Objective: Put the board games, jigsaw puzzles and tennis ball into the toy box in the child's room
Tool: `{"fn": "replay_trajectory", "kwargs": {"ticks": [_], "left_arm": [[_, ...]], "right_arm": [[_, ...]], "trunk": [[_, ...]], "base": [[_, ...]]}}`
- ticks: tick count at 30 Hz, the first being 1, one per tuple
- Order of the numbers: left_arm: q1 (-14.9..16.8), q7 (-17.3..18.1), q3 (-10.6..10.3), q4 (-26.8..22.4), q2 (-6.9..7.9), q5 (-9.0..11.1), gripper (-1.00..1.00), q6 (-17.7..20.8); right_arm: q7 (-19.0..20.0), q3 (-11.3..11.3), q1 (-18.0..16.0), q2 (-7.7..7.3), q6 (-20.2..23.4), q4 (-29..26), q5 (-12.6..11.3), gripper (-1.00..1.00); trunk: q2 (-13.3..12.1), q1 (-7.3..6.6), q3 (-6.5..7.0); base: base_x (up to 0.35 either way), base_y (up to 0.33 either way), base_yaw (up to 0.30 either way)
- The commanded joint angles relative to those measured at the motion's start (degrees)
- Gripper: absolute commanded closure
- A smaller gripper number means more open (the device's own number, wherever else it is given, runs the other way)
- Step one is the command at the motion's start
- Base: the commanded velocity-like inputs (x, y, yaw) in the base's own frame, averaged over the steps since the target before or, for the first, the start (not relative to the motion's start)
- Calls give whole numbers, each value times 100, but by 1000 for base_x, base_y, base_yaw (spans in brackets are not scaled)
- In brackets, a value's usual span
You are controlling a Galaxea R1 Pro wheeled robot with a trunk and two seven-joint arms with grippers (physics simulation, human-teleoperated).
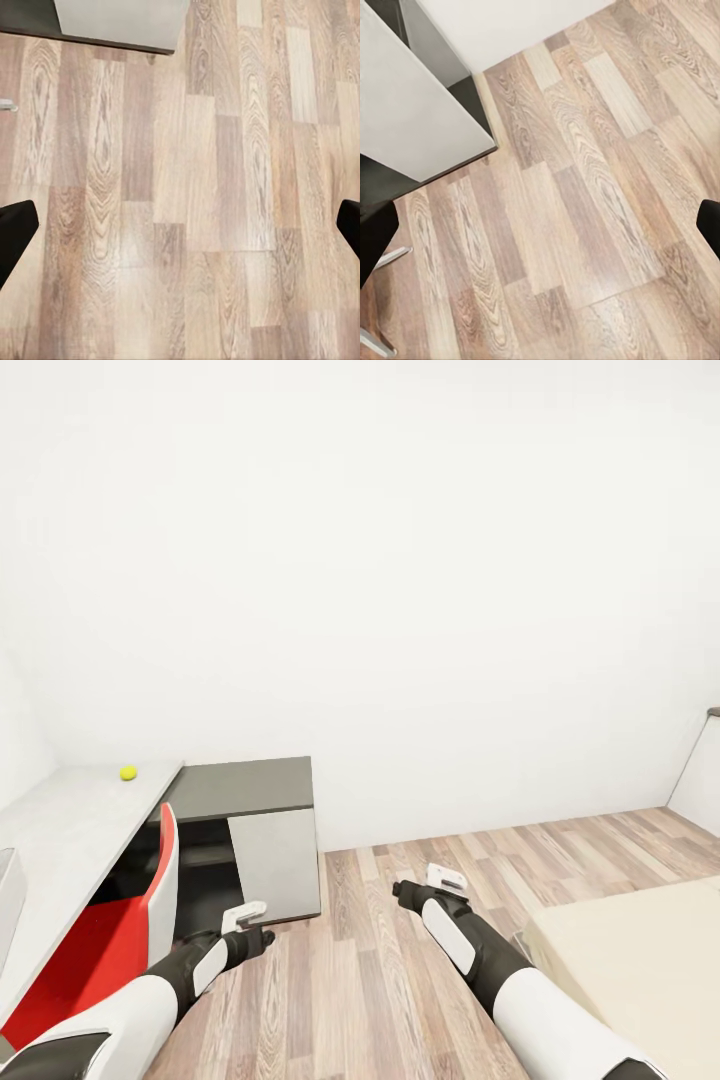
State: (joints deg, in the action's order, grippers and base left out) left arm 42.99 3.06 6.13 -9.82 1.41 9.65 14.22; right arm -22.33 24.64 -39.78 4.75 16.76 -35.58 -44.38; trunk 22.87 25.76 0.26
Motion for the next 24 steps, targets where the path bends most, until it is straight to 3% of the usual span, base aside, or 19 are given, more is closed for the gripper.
{"fn": "replay_trajectory", "kwargs": {"ticks": [1,13,24], "left_arm": [[-1,15,45,-10,-1,17,-100,35],[-2,11,39,-19,-6,11,-100,21],[-2,10,45,-23,-3,11,-100,21]], "right_arm": [[-44,25,-3,-6,15,-7,-38,-100],[-36,27,-3,-89,18,-179,-33,-100],[194,28,1,-144,33,-409,-30,-100]], "trunk": [[5,2,-3],[5,2,-3],[5,2,-6]], "base": [[0,0,0],[43,-6,0],[227,-110,0]]}}
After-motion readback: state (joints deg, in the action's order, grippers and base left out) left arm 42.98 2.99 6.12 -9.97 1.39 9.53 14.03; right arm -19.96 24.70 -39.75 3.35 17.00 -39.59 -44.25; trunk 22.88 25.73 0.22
